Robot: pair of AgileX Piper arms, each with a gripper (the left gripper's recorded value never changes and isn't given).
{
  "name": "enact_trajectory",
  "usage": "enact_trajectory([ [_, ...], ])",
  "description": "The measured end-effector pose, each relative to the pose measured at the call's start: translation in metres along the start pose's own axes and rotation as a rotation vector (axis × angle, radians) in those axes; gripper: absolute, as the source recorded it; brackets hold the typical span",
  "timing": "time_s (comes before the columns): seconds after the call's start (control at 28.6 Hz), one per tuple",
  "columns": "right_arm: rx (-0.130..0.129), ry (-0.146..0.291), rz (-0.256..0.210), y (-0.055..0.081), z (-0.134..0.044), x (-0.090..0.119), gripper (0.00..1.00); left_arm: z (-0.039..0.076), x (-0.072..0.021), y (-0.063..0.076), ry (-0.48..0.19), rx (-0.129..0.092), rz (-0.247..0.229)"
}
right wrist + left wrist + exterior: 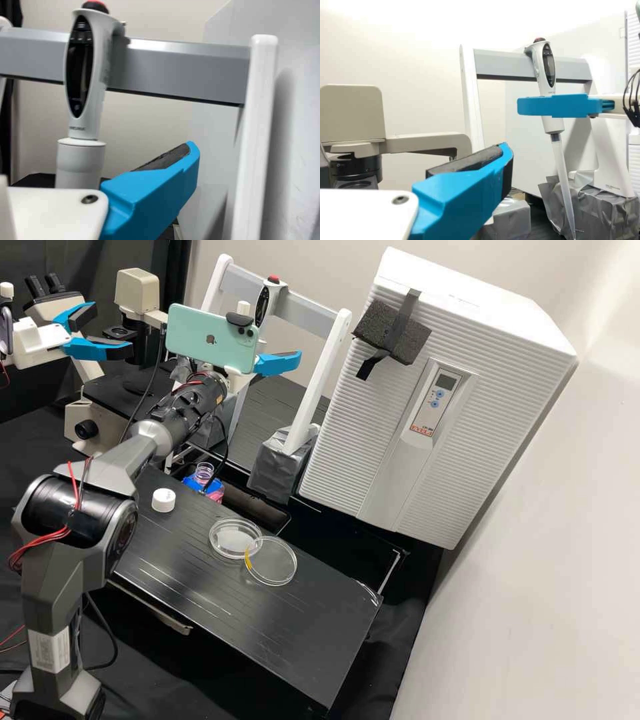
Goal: Use the pipette
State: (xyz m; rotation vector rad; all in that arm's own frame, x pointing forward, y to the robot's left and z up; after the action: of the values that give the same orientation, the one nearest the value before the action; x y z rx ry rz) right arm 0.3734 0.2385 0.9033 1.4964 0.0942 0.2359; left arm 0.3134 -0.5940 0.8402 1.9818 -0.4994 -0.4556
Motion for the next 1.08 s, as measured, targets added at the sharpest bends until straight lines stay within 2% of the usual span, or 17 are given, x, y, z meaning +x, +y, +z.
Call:
enact_trajectory([
  [0.59, -0.001, 0.001, 0.004, 0.0011, -0.0003, 0.0008, 0.00, 0.0000, -0.0001, -0.0002, 0.000, 0.000, -0.001],
  [1.08, -0.001, 0.001, 0.004, 0.0011, -0.0003, 0.0008, 0.00, -0.0008, -0.0033, -0.0052, 0.006, -0.009, -0.018],
])
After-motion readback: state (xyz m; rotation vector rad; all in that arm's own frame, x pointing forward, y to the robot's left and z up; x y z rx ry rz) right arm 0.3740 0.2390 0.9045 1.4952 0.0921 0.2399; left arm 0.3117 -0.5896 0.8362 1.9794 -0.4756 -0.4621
